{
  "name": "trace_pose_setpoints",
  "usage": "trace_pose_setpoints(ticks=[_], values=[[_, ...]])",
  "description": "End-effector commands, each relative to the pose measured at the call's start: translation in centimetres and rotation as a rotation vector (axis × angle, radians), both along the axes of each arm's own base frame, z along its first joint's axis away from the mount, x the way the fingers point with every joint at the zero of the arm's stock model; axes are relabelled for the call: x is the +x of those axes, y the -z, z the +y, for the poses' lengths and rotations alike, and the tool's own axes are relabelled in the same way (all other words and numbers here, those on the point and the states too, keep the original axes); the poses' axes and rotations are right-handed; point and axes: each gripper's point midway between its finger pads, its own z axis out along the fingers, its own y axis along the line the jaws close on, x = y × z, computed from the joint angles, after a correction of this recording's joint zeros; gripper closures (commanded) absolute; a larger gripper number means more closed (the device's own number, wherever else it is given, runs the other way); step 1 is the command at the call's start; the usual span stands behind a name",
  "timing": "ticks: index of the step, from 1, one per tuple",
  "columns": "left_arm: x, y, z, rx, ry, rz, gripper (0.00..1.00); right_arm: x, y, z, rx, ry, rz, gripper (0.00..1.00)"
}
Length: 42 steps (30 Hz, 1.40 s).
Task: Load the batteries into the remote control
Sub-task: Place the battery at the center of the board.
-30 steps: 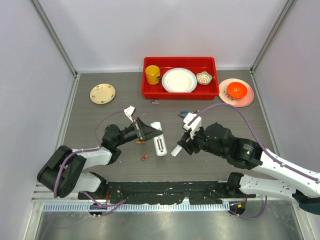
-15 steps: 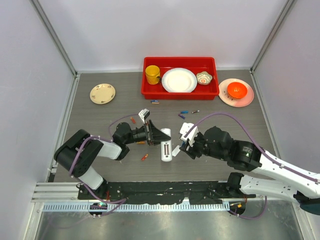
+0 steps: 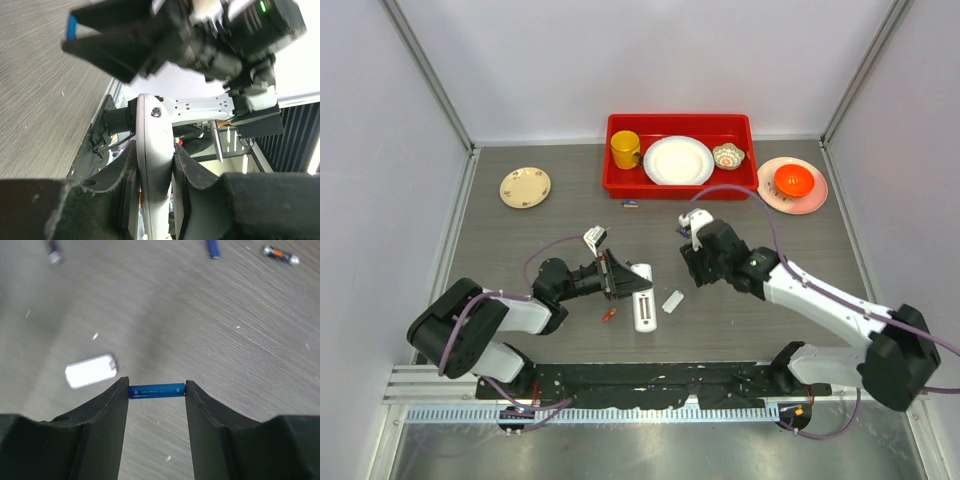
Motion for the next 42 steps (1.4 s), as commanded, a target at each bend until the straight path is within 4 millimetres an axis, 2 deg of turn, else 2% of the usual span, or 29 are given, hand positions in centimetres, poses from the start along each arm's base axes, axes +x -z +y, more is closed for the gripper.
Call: trace_pose_setpoints(ticks=[1, 2, 3, 5, 7, 9, 12, 16, 21, 26, 30, 34, 35, 37, 38, 40, 42], values=[[-1.4, -4.9, 1.2, -0.152, -0.028, -0.255, 0.99, 5.2, -0.7, 1.4, 0.23, 0.279, 0.044, 0.99], [-1.6, -5.2, 1.4, -0.158, -0.029, -0.269, 0.99, 5.7, -0.5, 2.0, 0.243, 0.267, 0.038, 0.99], [-1.9, -5.1, 1.5, -0.152, -0.024, -0.266, 1.0, 5.7, 0.6, 2.5, 0.208, 0.204, 0.045, 0.99], [-2.3, -5.6, 1.7, -0.159, -0.021, -0.286, 1.0, 5.4, 0.8, 4.0, 0.197, 0.076, 0.022, 0.99], [-2.4, -5.5, 1.8, -0.144, -0.023, -0.286, 1.0, 5.4, 1.3, 4.4, 0.123, -0.097, -0.039, 0.99], [-2.5, -5.5, 1.9, -0.129, -0.032, -0.306, 1.0, 6.3, 1.6, 4.0, 0.067, -0.165, -0.12, 0.99], [-2.8, -5.8, 1.9, -0.12, -0.036, -0.33, 1.0, 6.9, 2.7, 3.8, -0.021, -0.264, -0.146, 0.99], [-3.1, -5.8, 1.8, -0.108, -0.037, -0.343, 0.99, 6.7, 5.1, 3.5, -0.11, -0.413, -0.107, 0.99], [-3.5, -5.5, 1.8, -0.104, -0.031, -0.346, 1.0, 6.8, 7.4, 3.5, -0.153, -0.506, -0.077, 0.99], [-3.9, -5.3, 1.9, -0.095, -0.036, -0.349, 0.99, 7.5, 7.8, 3.0, -0.123, -0.509, -0.035, 0.99], [-4.0, -5.3, 1.9, -0.078, -0.038, -0.364, 1.0, 7.1, 8.1, 2.8, -0.101, -0.504, -0.021, 0.97], [-4.2, -5.5, 1.7, -0.066, -0.03, -0.378, 0.99, 7.4, 8.1, 2.4, -0.099, -0.461, -0.039, 0.84], [-4.1, -5.4, 1.7, -0.064, -0.032, -0.377, 1.0, 7.6, 8.0, 2.4, -0.1, -0.451, -0.046, 0.75], [-4.1, -5.3, 1.7, -0.061, -0.033, -0.374, 1.0, 7.9, 7.6, 2.3, -0.101, -0.431, -0.061, 0.68], [-4.2, -5.2, 1.7, -0.059, -0.033, -0.37, 1.0, 8.0, 7.5, 2.3, -0.097, -0.424, -0.066, 0.61], [-4.2, -5.0, 1.6, -0.056, -0.032, -0.368, 0.99, 8.1, 7.3, 2.2, -0.098, -0.413, -0.071, 0.58], [-4.3, -5.1, 1.6, -0.056, -0.03, -0.369, 0.99, 8.3, 6.9, 2.1, -0.098, -0.4, -0.083, 0.49]])
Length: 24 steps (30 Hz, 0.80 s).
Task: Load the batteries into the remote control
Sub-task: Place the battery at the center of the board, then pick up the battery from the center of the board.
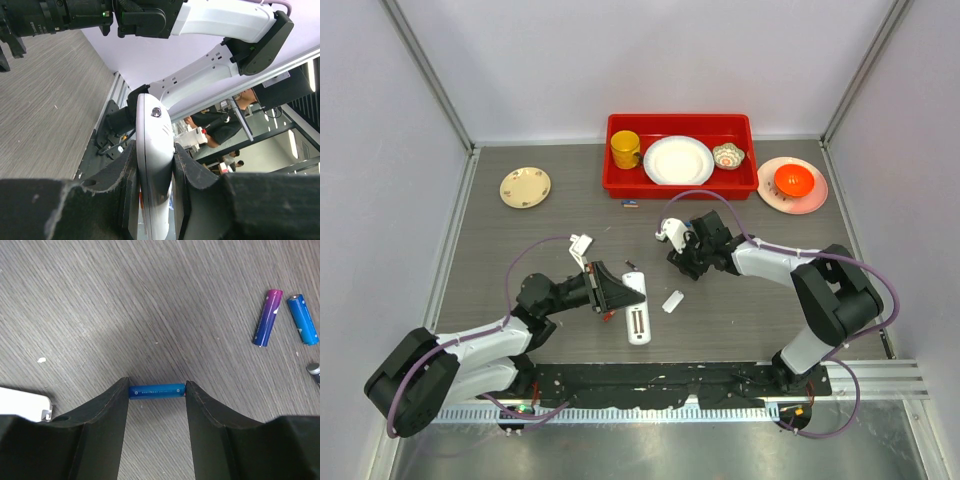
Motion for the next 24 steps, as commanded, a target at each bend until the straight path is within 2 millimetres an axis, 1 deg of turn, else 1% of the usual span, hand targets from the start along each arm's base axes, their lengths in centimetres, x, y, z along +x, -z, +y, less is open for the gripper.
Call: trace_pose_setpoints(ticks=[1, 2, 3, 5, 8, 10, 11, 12, 14, 15, 16, 17, 18, 19, 20, 21, 22, 23, 24], values=[[0.0, -1.4, -0.1, -0.029, -0.008, -0.06, 1.0, 1.5, -2.5, 0.5, 0.05, 0.041, -0.087, 0.47], [-0.1, -1.5, -0.1, -0.03, -0.007, -0.063, 1.0, 1.6, -2.9, 0.4, 0.054, 0.048, -0.094, 0.39], [-0.1, -1.4, -0.1, -0.027, -0.006, -0.061, 1.0, 1.7, -3.2, 0.5, 0.059, 0.052, -0.1, 0.12], [-0.1, -1.3, -0.2, -0.019, -0.008, -0.059, 1.0, 1.9, -4.4, 0.7, 0.082, 0.062, -0.12, 0.11], [0.0, -1.2, -0.2, -0.017, -0.011, -0.061, 1.0, 2.0, -5.5, 0.8, 0.097, 0.066, -0.139, 0.1], [0.0, -1.2, -0.3, -0.015, -0.011, -0.06, 0.99, 2.4, -6.9, 0.8, 0.118, 0.087, -0.174, 0.1], [0.0, -1.2, -0.3, -0.015, -0.014, -0.059, 0.99, 2.7, -7.8, 0.8, 0.151, 0.132, -0.185, 0.1], [0.1, -1.2, -0.3, -0.013, -0.017, -0.058, 0.99, 3.6, -9.9, 0.4, 0.181, 0.207, -0.24, 0.1], [0.3, -0.9, -0.3, -0.006, -0.024, -0.055, 0.99, 5.5, -13.1, -0.3, 0.269, 0.382, -0.316, 0.09], [0.3, -0.8, -0.3, -0.002, -0.029, -0.049, 1.0, 6.1, -14.9, -0.2, 0.4, 0.545, -0.277, 0.09], [0.4, -0.6, -0.3, 0.003, -0.033, -0.044, 0.99, 7.1, -16.0, -2.4, 0.43, 0.751, -0.308, 0.09], [0.5, -0.4, -0.4, 0.007, -0.036, -0.041, 1.0, 7.3, -15.9, -3.8, 0.476, 0.909, -0.251, 0.03], [0.6, -0.4, -0.4, 0.008, -0.039, -0.039, 1.0, 7.6, -17.0, -3.1, 0.55, 0.916, -0.165, 0.0], [0.8, -0.4, -0.5, 0.01, -0.041, -0.037, 1.0, 6.5, -14.9, -1.7, 0.589, 0.883, 0.033, 0.0], [0.9, -0.3, -0.6, 0.015, -0.039, -0.031, 1.0, 6.2, -14.7, -1.2, 0.65, 0.88, 0.135, 0.0], [1.0, -0.3, -0.7, 0.015, -0.042, -0.029, 1.0, 6.5, -14.1, -1.9, 0.738, 0.977, 0.207, 0.0], [1.1, -0.4, -0.8, 0.014, -0.042, -0.03, 1.0, 6.3, -15.1, -2.6, 0.793, 1.017, 0.173, 0.0], [1.2, -0.4, -0.8, 0.014, -0.045, -0.028, 1.0, 6.0, -15.1, -3.1, 0.83, 1.064, 0.15, 0.0], [1.2, -0.2, -1.0, 0.019, -0.046, -0.022, 1.0, 5.2, -13.8, -3.8, 0.86, 1.13, 0.137, 0.0]])
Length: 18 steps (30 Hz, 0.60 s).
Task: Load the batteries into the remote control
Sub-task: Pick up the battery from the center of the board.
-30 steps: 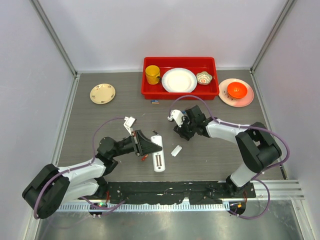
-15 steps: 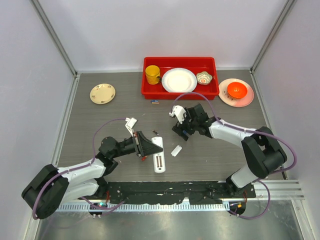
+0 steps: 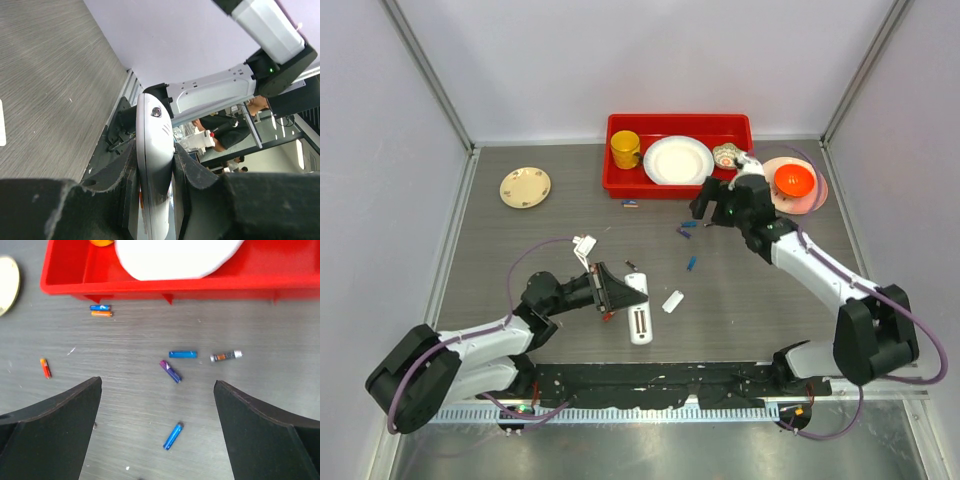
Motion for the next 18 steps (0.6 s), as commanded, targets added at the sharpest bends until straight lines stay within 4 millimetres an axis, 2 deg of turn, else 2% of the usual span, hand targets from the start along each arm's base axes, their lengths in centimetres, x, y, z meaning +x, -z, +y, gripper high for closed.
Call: trace_pose_setpoints(ticks=[1, 2, 3, 4, 5, 6, 9, 12, 18], values=[[0.8, -1.8, -0.7, -0.034, -0.024, -0.059, 1.0, -2.7, 1.0, -1.2, 0.343, 0.304, 0.101, 0.0], [0.9, -1.7, -0.7, -0.033, -0.029, -0.058, 1.0, -3.0, 1.2, -2.5, 0.316, 0.388, 0.082, 0.01], [1.1, -1.4, -0.8, -0.025, -0.035, -0.049, 0.99, -3.9, 2.7, -3.4, 0.247, 0.442, 0.139, 0.04], [1.3, -1.3, -0.9, -0.023, -0.046, -0.045, 1.0, -4.5, 3.5, -3.3, 0.213, 0.463, 0.173, 0.09], [1.4, -1.2, -1.0, -0.021, -0.049, -0.042, 0.99, -4.7, 5.4, -3.8, 0.15, 0.498, 0.225, 0.11], [1.5, -1.2, -1.0, -0.02, -0.053, -0.041, 1.0, -5.4, 6.4, -3.9, 0.116, 0.504, 0.277, 0.13], [1.7, -1.0, -1.3, -0.016, -0.058, -0.036, 1.0, -6.5, 9.1, -3.2, 0.107, 0.483, 0.344, 0.23], [1.6, -0.6, -1.4, -0.007, -0.058, -0.029, 1.0, -7.4, 10.3, -1.9, 0.074, 0.449, 0.361, 0.3], [1.3, -0.3, -1.3, -0.002, -0.052, -0.026, 1.0, -7.6, 11.2, 0.1, 0.03, 0.417, 0.379, 0.34]])
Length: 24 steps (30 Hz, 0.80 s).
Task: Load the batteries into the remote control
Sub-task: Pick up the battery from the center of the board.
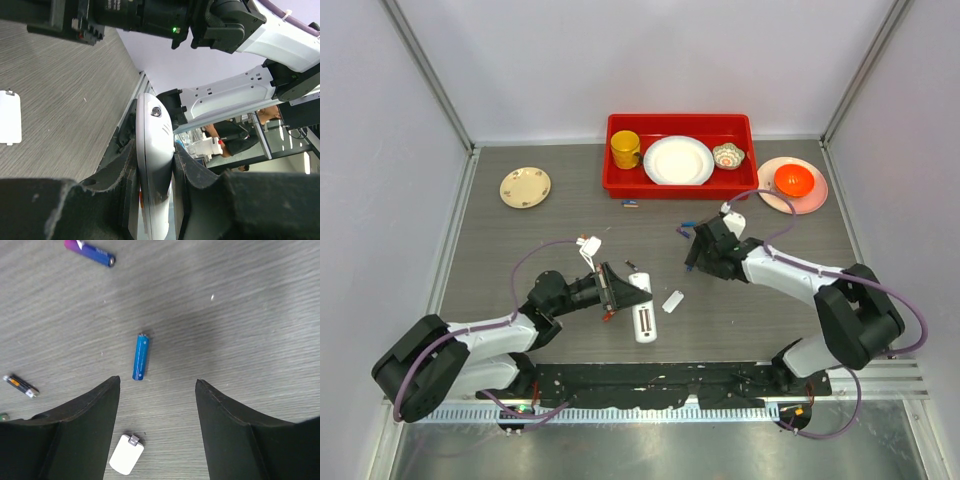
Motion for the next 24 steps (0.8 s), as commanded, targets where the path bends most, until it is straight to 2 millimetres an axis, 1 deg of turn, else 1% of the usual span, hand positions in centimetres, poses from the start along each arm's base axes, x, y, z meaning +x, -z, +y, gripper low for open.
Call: trace_pose_setpoints(ticks=[1, 3, 4, 5, 6, 8, 9, 14, 15, 24], values=[[0.3, -2.0, -0.3, -0.047, -0.009, -0.071, 1.0, 1.1, -0.6, 1.1, -0.012, 0.034, -0.032, 0.34], [0.2, -2.0, -0.2, -0.046, -0.009, -0.073, 1.0, 1.2, -0.6, 1.9, -0.026, 0.024, -0.03, 0.37], [0.2, -2.0, -0.2, -0.046, -0.009, -0.073, 1.0, 1.2, -0.1, 1.9, -0.045, 0.026, -0.018, 0.37], [0.2, -2.0, -0.1, -0.049, -0.009, -0.075, 1.0, 1.6, -0.3, 2.3, -0.047, 0.021, -0.023, 0.38], [0.1, -1.9, -0.1, -0.046, -0.009, -0.074, 1.0, 1.4, -0.1, 2.5, -0.063, 0.015, -0.011, 0.39], [0.0, -1.8, 0.0, -0.047, -0.009, -0.075, 1.0, 1.5, 0.5, 2.4, -0.094, 0.016, 0.002, 0.4], [0.0, -1.9, 0.0, -0.049, -0.009, -0.078, 0.99, 1.6, 0.4, 2.5, -0.101, 0.014, 0.004, 0.41], [-0.2, -1.9, 0.2, -0.05, -0.011, -0.083, 1.0, 1.7, 1.1, 2.5, -0.128, 0.018, 0.026, 0.46], [-0.2, -1.9, 0.2, -0.05, -0.008, -0.083, 0.99, 1.5, 1.5, 2.4, -0.137, 0.017, 0.038, 0.47], [-0.5, -1.9, 0.2, -0.053, 0.004, -0.091, 1.0, 1.2, 2.6, 3.3, -0.166, -0.006, 0.074, 0.53]])
